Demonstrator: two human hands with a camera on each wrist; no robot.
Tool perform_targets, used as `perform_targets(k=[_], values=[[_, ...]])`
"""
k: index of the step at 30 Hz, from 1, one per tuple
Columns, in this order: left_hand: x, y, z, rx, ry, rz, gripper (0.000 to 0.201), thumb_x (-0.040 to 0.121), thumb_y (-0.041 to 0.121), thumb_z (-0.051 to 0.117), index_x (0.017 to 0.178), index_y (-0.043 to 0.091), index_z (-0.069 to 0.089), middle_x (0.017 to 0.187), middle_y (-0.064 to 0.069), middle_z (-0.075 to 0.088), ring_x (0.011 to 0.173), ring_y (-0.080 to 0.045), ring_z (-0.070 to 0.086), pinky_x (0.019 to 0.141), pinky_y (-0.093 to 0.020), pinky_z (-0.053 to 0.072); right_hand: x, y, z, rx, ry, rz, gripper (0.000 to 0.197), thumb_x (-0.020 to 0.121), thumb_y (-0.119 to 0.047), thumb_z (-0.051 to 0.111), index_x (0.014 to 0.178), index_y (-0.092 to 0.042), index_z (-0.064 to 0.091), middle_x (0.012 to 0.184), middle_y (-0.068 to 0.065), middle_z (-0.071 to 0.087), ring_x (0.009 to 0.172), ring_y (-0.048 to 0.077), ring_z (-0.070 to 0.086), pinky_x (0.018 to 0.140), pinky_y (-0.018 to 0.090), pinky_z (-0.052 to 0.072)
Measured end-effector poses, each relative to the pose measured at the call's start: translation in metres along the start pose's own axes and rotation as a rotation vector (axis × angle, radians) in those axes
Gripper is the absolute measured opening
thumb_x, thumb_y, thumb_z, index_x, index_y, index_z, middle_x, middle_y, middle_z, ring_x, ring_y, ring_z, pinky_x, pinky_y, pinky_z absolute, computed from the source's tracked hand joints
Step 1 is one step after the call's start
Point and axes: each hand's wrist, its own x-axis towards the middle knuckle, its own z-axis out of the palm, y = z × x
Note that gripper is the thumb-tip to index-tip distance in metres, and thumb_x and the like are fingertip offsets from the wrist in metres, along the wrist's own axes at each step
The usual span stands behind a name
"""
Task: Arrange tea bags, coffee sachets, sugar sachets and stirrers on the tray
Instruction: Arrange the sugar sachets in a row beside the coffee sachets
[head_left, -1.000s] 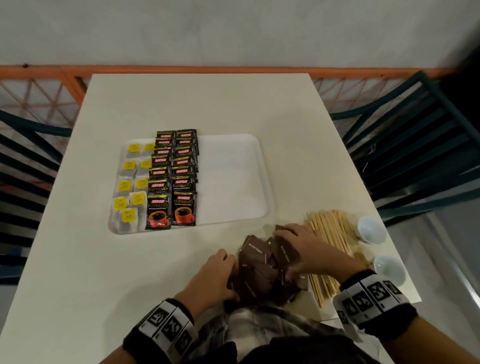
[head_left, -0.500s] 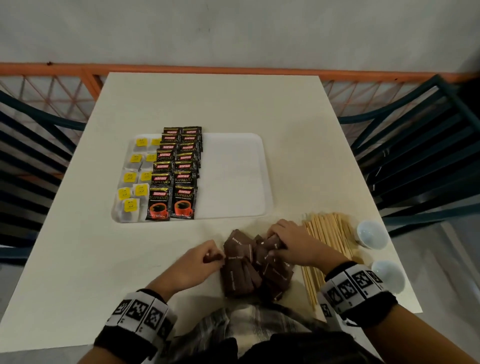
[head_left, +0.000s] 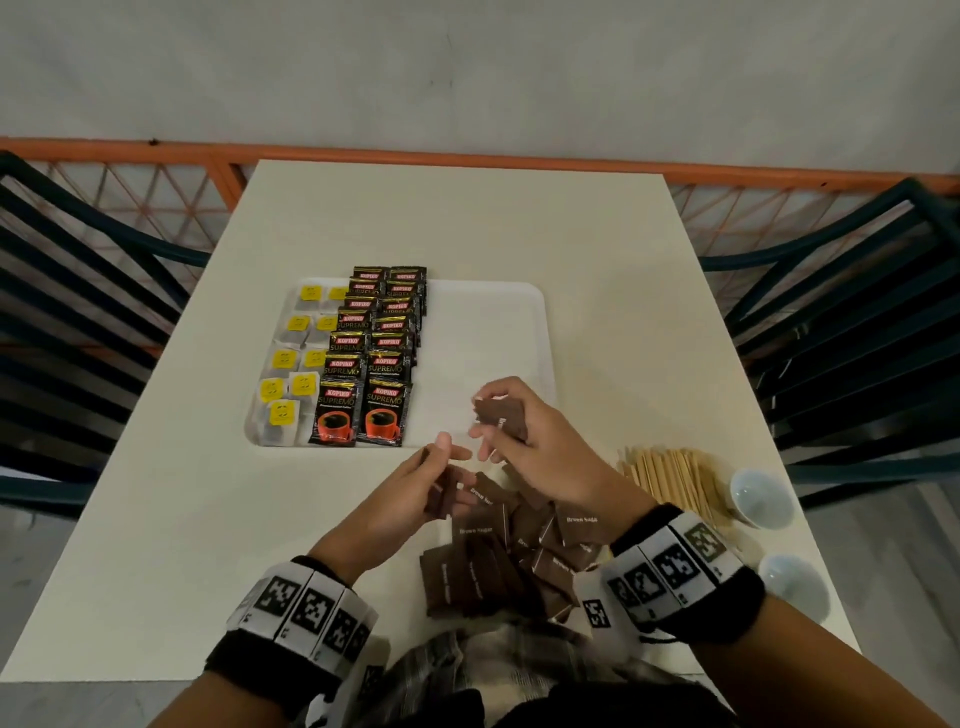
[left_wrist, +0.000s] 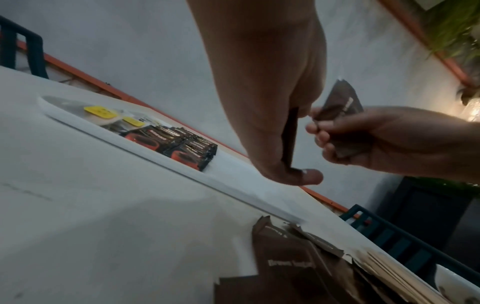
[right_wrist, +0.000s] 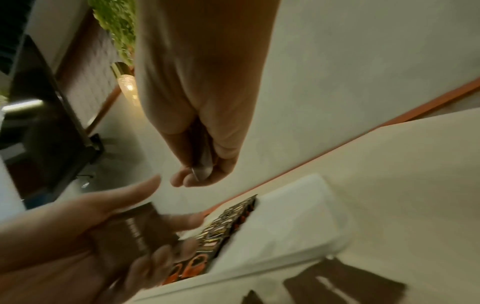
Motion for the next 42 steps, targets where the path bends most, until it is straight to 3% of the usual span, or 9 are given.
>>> perform_targets(k=[3,7,11,15,19,26,33,38,42], values=[[-0.001,0.010,0.007,-0.226,-0.069,-0.032,0.065,0.086,0.060,0.019,0.114,0.016,0.057,0.108,-0.015,0.068,0.104,-0.027,0.064,0.093,-0.042,0.050,0.005,-0.014,0.020,-0.147,-0.114,-0.072,0.033,0.094,-0.014,0.048,0.125,-0.020,0.038,0.116,0.010,0.057,0.106,0.020,0.057,0.090,0.028,0.047],[0.000,0.020,-0.004,-0.455,-0.045,-0.056,0.074,0.079,0.066,0.026,0.104,0.008,0.064,0.099,-0.012,0.072,0.094,-0.022,0.069,0.075,-0.035,0.058,0.006,-0.012,0.045,-0.540,-0.188,-0.158,0.041,0.098,-0.029,0.039,0.136,-0.014,0.033,0.133,0.007,0.038,0.124,0.020,0.032,0.104,0.034,0.029],[-0.005,0.019,-0.019,-0.497,-0.059,-0.042,0.041,0.072,0.047,0.064,0.092,0.012,0.074,0.090,-0.010,0.072,0.086,-0.021,0.068,0.066,-0.030,0.057,0.008,-0.006,0.054,-0.556,-0.271,-0.163,0.056,0.098,-0.036,0.036,0.146,-0.019,0.014,0.153,0.002,0.020,0.143,0.018,0.003,0.118,0.042,0.002],[-0.007,0.007,-0.038,-0.506,-0.056,-0.021,0.080,0.039,0.019,0.084,0.116,0.015,0.060,0.097,-0.012,0.068,0.080,-0.018,0.068,0.063,-0.030,0.056,0.006,-0.007,0.051,-0.483,-0.448,-0.076,0.091,0.088,-0.050,0.051,0.146,-0.026,-0.015,0.159,0.001,0.002,0.142,0.016,-0.024,0.117,0.043,-0.013],[-0.014,0.000,-0.054,-0.434,-0.019,-0.040,0.056,0.058,0.004,0.059,0.113,0.012,0.058,0.097,-0.013,0.063,0.071,-0.017,0.060,0.059,-0.027,0.052,-0.002,-0.002,0.040,-0.326,-0.384,-0.036,0.090,0.080,-0.045,0.066,0.146,-0.030,0.006,0.154,-0.007,0.014,0.141,0.012,0.003,0.116,0.037,0.008],[-0.022,-0.019,-0.070,-0.409,0.102,-0.155,0.041,0.069,0.000,0.049,0.108,0.009,0.057,0.101,-0.018,0.063,0.065,-0.020,0.055,0.049,-0.023,0.045,-0.021,0.051,0.046,-1.006,-0.379,0.008,0.105,0.064,-0.078,0.056,0.143,-0.022,0.016,0.135,0.014,0.036,0.123,0.031,0.033,0.104,0.049,0.025],[-0.021,-0.023,-0.061,-0.234,0.152,-0.197,0.034,0.087,0.001,0.037,0.114,0.011,0.056,0.101,-0.015,0.063,0.066,-0.020,0.054,0.055,-0.027,0.039,-0.017,0.044,0.060,-0.865,-0.468,0.163,0.102,0.068,-0.050,0.073,0.144,-0.018,0.012,0.131,0.014,0.036,0.123,0.032,0.036,0.104,0.052,0.025],[-0.022,-0.019,-0.055,-0.139,0.218,-0.145,0.033,0.088,-0.001,0.040,0.113,0.012,0.056,0.107,-0.015,0.060,0.071,-0.021,0.055,0.059,-0.028,0.042,-0.021,0.040,0.065,-0.735,-0.608,0.085,0.053,0.081,-0.024,0.066,0.125,-0.009,0.040,0.123,0.013,0.041,0.112,0.031,0.045,0.100,0.045,0.038],[-0.023,-0.018,-0.050,-0.085,0.186,-0.113,0.030,0.092,-0.001,0.043,0.111,0.016,0.057,0.116,-0.013,0.058,0.084,-0.024,0.058,0.070,-0.031,0.048,-0.024,0.037,0.062,-0.587,-0.668,0.027,0.040,0.085,-0.008,0.058,0.122,-0.009,0.045,0.120,0.013,0.039,0.100,0.031,0.052,0.085,0.036,0.044]])
